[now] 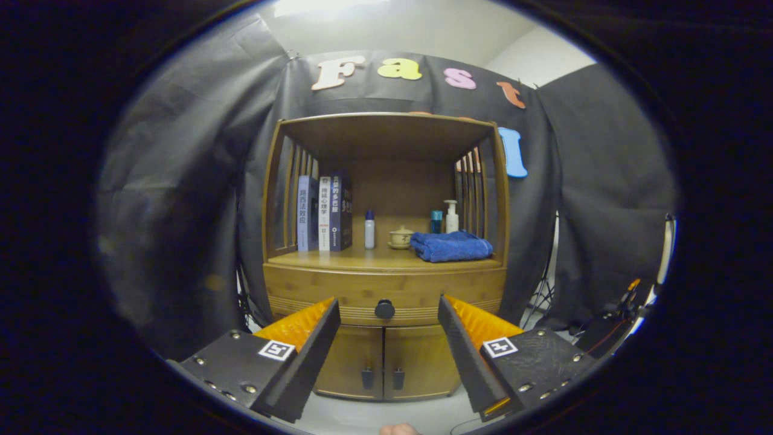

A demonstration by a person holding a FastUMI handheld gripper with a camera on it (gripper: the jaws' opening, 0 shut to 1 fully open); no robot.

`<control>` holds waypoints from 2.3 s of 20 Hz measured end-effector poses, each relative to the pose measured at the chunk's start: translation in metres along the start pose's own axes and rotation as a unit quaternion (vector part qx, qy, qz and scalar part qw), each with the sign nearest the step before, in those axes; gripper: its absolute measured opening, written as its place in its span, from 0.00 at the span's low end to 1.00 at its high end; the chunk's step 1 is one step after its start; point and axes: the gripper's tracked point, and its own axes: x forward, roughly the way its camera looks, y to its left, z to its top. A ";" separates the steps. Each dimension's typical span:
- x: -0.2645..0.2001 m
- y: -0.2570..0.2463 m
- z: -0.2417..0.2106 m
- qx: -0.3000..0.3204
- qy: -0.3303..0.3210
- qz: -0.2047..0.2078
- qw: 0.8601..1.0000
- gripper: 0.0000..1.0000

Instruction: Pull open the drawer, take out the items inside it, and place them on the countertop above the cabinet.

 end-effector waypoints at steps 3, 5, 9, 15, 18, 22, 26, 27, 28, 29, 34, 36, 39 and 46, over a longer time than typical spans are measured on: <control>0.015 0.006 -0.010 -0.017 0.015 0.006 1.000 0.98; 0.026 0.008 -0.013 -0.005 0.020 0.004 1.000 0.98; 0.047 0.002 -0.001 -0.001 0.004 -0.004 1.000 0.98; 0.082 -0.023 0.004 0.017 0.002 -0.041 0.999 0.98; 0.104 -0.026 -0.009 0.019 0.010 -0.050 0.999 0.97; 0.133 -0.021 -0.036 0.007 0.035 -0.046 0.998 0.98; 0.168 -0.014 -0.061 0.035 0.060 -0.062 0.996 0.98; 0.175 -0.009 -0.071 0.033 0.072 -0.066 0.995 0.98; 0.181 -0.001 -0.078 0.028 0.080 -0.064 0.994 0.98; 0.188 0.008 -0.083 0.024 0.087 -0.057 0.994 0.98; 0.207 0.031 -0.097 -0.022 0.099 -0.048 0.994 0.96; 0.210 0.029 -0.093 -0.005 0.088 -0.045 0.995 0.84; 0.213 0.006 -0.098 0.014 0.090 -0.072 0.993 0.55; 0.213 0.007 -0.102 0.065 0.093 -0.058 0.992 0.41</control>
